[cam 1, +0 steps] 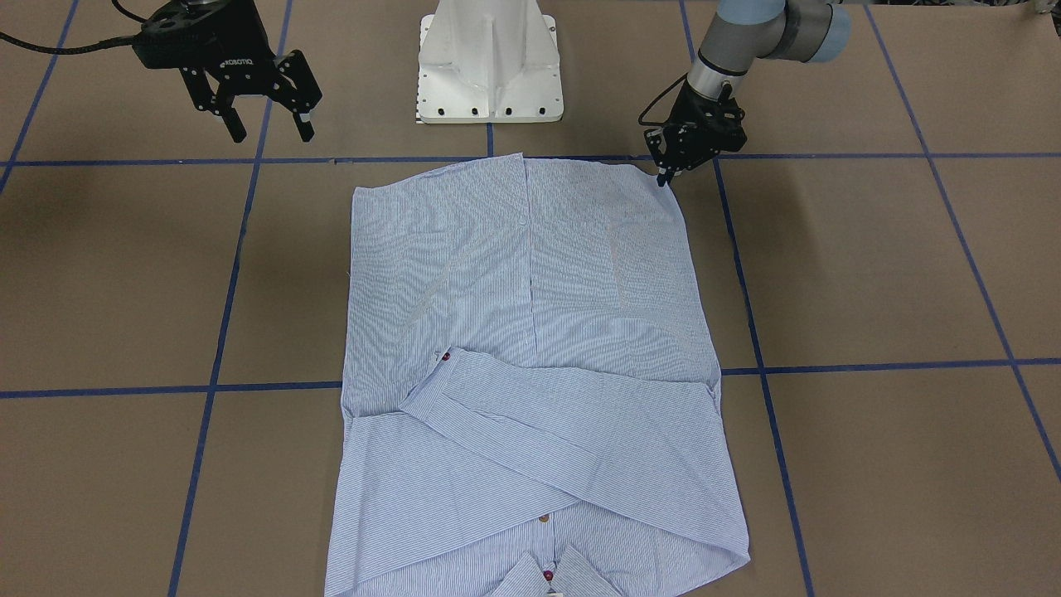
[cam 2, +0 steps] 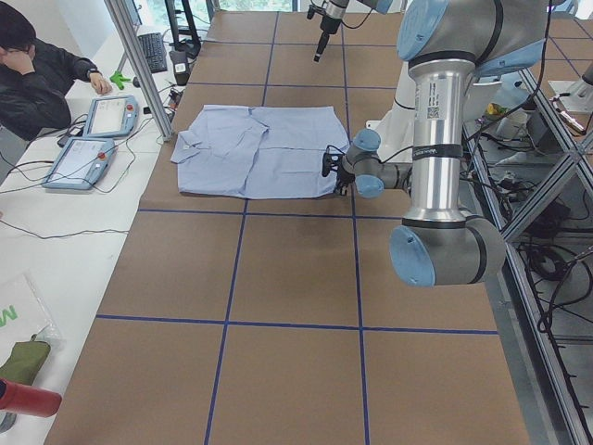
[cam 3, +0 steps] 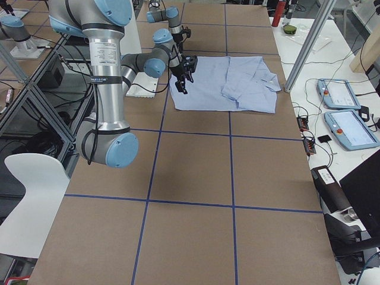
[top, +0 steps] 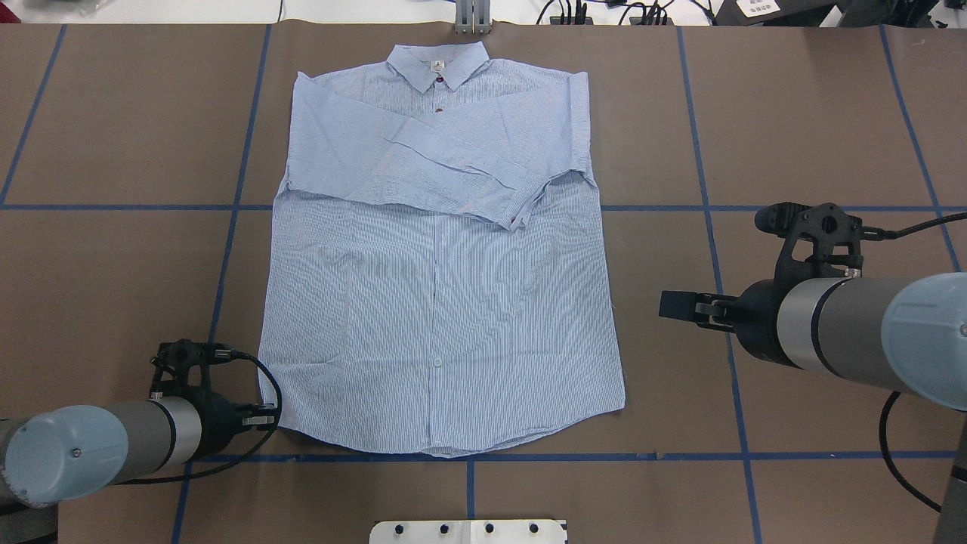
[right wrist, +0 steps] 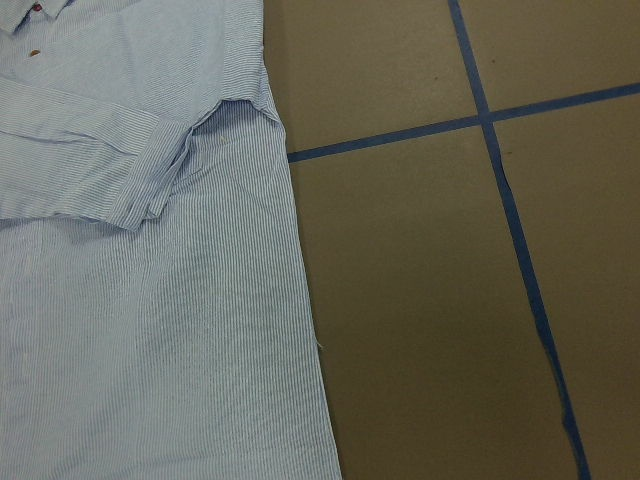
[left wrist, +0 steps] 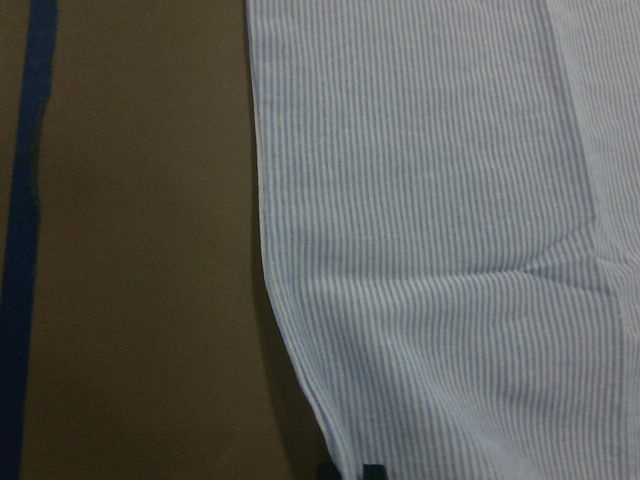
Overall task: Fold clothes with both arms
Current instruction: 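Position the left gripper at the hem corner nearest it, then grasp the other hem corner with right gripper while left grasps its corner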
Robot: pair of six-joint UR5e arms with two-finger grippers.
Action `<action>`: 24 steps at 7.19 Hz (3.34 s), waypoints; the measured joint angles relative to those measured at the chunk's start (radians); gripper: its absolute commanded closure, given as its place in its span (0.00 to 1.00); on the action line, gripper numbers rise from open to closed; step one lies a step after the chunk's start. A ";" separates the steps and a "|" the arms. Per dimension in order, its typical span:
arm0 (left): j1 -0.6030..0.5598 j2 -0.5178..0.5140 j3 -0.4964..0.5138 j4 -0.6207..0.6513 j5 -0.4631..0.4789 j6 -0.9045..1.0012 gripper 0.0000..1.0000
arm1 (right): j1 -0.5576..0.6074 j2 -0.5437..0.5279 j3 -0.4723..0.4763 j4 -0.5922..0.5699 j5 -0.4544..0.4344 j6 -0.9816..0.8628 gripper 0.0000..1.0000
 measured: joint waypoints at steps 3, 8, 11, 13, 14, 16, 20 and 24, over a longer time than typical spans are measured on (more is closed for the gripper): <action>-0.008 0.002 -0.072 0.001 -0.005 0.002 1.00 | -0.056 -0.016 -0.007 0.014 -0.034 0.012 0.00; -0.009 -0.019 -0.113 -0.002 0.000 0.006 1.00 | -0.184 -0.144 -0.156 0.351 -0.218 0.152 0.38; -0.009 -0.022 -0.115 -0.005 0.026 0.010 1.00 | -0.244 -0.073 -0.284 0.384 -0.306 0.226 0.53; -0.008 -0.022 -0.116 -0.005 0.042 0.011 1.00 | -0.263 -0.027 -0.332 0.361 -0.321 0.263 0.53; -0.008 -0.022 -0.116 -0.006 0.044 0.011 1.00 | -0.278 -0.015 -0.339 0.339 -0.332 0.276 0.53; -0.008 -0.022 -0.116 -0.007 0.045 0.012 1.00 | -0.321 -0.006 -0.345 0.320 -0.366 0.301 0.53; -0.014 -0.021 -0.121 -0.006 0.046 0.012 1.00 | -0.388 0.000 -0.360 0.290 -0.404 0.332 0.59; -0.016 -0.018 -0.128 -0.005 0.046 0.013 1.00 | -0.400 0.017 -0.399 0.288 -0.425 0.334 0.83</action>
